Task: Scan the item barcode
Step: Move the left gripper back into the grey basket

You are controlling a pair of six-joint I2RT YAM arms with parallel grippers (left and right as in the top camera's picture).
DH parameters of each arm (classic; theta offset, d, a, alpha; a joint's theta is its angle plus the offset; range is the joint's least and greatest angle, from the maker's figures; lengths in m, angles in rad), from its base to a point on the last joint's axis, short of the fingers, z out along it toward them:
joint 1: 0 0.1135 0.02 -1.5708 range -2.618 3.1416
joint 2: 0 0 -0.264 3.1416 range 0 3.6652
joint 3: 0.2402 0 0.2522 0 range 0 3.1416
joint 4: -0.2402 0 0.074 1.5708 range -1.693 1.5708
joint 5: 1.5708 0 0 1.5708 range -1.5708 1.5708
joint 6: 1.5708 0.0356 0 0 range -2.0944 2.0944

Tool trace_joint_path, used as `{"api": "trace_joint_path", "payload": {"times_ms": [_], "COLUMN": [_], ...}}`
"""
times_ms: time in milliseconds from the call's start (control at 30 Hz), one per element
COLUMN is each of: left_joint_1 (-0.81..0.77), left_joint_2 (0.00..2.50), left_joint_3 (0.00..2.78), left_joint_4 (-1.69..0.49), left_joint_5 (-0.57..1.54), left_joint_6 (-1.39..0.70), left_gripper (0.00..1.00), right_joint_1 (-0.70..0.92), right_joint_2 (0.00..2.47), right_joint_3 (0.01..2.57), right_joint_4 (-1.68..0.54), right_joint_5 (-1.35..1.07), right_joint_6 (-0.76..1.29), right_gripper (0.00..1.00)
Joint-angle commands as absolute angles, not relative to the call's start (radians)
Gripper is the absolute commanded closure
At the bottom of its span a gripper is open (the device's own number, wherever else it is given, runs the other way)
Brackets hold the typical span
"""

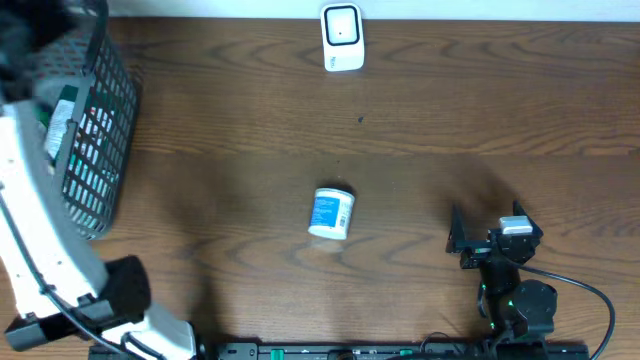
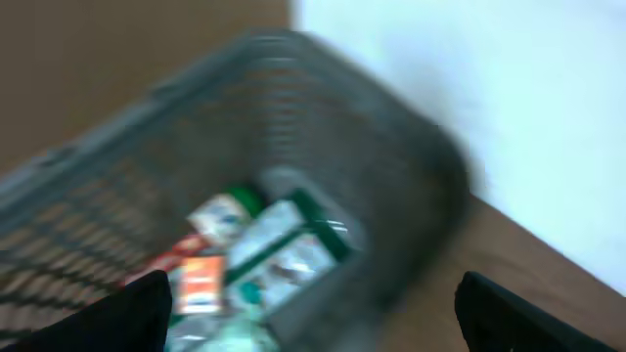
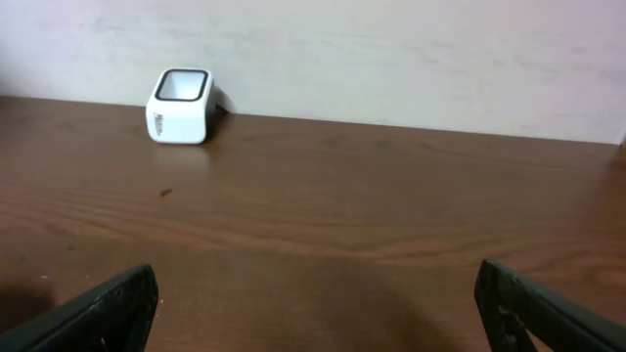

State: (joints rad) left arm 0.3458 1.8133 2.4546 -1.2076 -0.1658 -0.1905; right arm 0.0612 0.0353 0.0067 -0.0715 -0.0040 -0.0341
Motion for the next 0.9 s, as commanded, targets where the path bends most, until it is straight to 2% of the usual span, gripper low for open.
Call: {"api": "trace_joint_path", "payload": {"times_ms": [0, 200, 433, 700, 867], "left_joint_1": [0.509, 0.628, 0.635, 0.645, 0.658], "left_joint_2": [1.873, 2.033, 2.227, 2.365, 2.426], "left_joint_3": [2.458, 2.457, 2.457, 2.455, 2.435], "left_joint_4": [-1.206, -1.226, -1.224, -1.364, -1.39], "left_joint_5": [-0.165, -0.164, -0.162, -0.169, -0.169], "left_joint_6": [-0.16, -0.124, -0.123, -0.245, -0.245], "left_gripper": [0.09, 0.09, 0.08, 0.08, 0.08], "right_joint_1": [0.053, 0.053, 0.053, 0.053, 0.053], "right_joint_2": [0.032, 0.032, 0.032, 0.032, 0.032], "right_joint_3": [0.006, 0.006, 0.006, 0.006, 0.006], "right_joint_4": [-0.078, -0.078, -0.078, -0.078, -0.078], "right_joint_5": [-0.005, -0.005, -0.005, -0.005, -0.005], "right_joint_6": [-0.042, -0.042, -0.042, -0.042, -0.042], "right_gripper": [0.01, 0.01, 0.01, 0.01, 0.01]}}
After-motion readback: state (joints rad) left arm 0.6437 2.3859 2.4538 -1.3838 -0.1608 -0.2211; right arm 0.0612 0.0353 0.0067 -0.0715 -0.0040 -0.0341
